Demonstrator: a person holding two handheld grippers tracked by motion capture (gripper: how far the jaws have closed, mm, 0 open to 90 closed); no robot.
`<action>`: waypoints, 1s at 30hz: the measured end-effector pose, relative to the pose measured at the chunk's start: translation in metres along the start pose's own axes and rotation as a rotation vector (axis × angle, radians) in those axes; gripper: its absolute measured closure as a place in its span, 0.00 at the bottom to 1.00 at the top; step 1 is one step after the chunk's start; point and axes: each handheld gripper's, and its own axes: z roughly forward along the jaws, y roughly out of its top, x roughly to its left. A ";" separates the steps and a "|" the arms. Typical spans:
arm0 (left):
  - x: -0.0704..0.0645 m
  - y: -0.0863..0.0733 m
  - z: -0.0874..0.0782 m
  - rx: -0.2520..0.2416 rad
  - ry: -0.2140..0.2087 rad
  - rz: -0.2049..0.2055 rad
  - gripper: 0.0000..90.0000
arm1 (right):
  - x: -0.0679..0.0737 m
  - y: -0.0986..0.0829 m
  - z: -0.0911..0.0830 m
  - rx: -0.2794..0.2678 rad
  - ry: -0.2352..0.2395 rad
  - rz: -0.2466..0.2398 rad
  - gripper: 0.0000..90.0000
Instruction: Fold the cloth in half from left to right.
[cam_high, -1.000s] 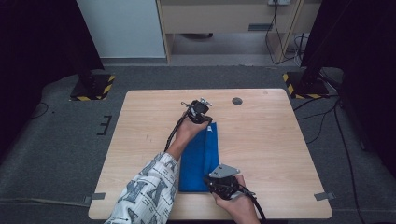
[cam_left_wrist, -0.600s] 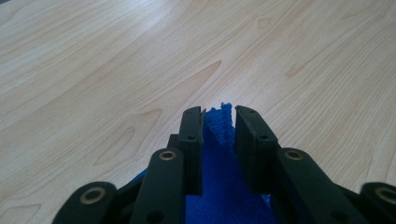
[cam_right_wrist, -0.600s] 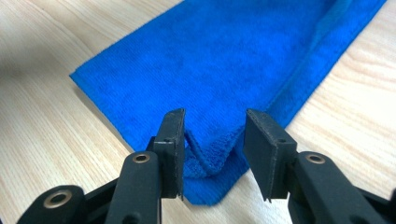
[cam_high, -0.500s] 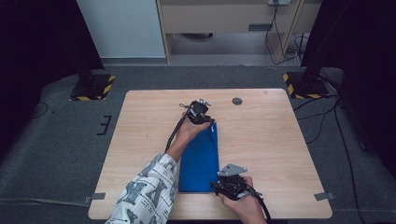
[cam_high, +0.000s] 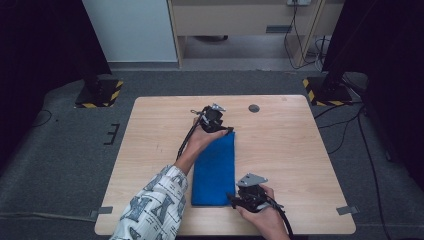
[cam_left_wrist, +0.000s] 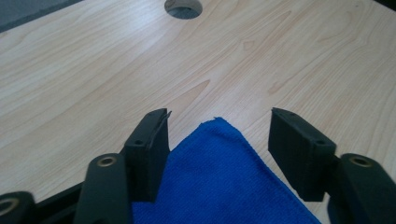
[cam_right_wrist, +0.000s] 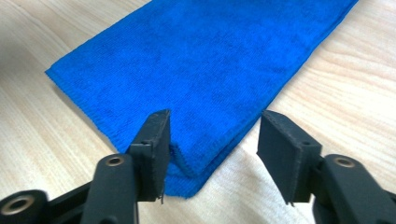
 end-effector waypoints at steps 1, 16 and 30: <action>0.000 0.000 0.000 0.000 0.000 0.000 0.37 | -0.001 0.001 0.001 -0.003 -0.003 -0.003 0.45; 0.022 -0.019 -0.028 0.004 0.007 0.016 0.16 | -0.014 0.026 0.006 -0.062 0.021 0.003 0.24; 0.029 -0.027 -0.048 -0.039 0.037 -0.003 0.16 | -0.012 0.024 -0.009 -0.069 0.011 -0.013 0.19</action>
